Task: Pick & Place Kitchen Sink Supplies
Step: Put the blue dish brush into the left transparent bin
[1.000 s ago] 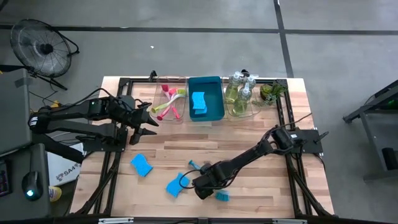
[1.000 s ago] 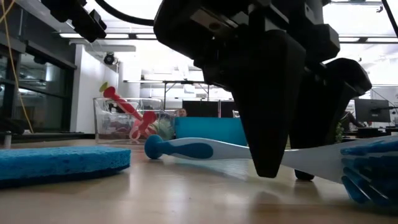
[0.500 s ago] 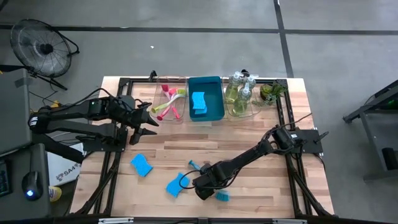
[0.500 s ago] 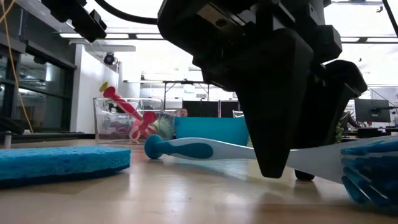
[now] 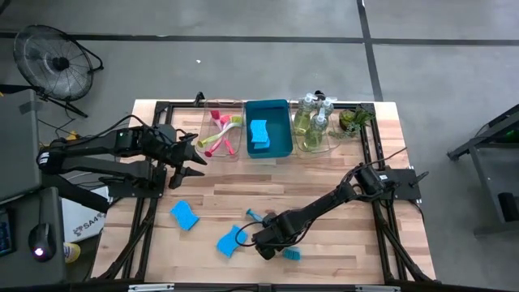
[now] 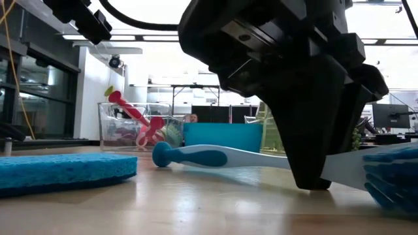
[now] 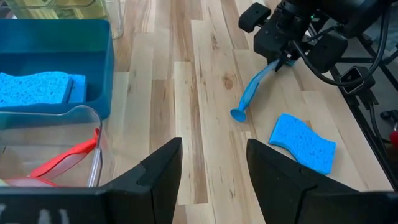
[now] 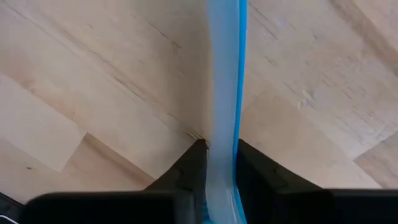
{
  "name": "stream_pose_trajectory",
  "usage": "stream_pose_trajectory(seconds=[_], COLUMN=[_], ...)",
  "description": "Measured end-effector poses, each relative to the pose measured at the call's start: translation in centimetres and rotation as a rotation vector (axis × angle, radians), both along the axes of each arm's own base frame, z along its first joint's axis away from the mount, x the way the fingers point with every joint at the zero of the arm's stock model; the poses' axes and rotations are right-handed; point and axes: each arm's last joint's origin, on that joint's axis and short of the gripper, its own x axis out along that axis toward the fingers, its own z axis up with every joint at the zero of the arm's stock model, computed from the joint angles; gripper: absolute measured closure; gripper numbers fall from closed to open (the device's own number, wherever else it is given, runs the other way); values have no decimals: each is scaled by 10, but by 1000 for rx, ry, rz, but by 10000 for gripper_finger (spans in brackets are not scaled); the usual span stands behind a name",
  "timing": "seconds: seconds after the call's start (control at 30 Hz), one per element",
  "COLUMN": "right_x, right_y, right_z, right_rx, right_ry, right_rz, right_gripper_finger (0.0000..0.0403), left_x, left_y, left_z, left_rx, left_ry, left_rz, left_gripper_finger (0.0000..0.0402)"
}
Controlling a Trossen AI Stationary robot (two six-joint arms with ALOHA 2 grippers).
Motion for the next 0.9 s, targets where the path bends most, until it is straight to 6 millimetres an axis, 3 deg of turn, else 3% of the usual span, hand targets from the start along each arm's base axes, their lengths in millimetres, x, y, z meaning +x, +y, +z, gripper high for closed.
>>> stream_pose_trajectory(seconds=[0.47, 0.9], right_x=[-5, -19], right_y=[-4, -28], right_z=[8, 54], right_rx=[-72, -246], right_ry=[-10, -36], right_rz=[27, 193], right_gripper_finger=[352, 352], left_x=[0, 2], left_y=[0, 0], left_z=[0, 3], left_rx=[-7, -47], left_ry=[-2, -35], left_rz=[5, 15], left_gripper_finger=[225, 225])
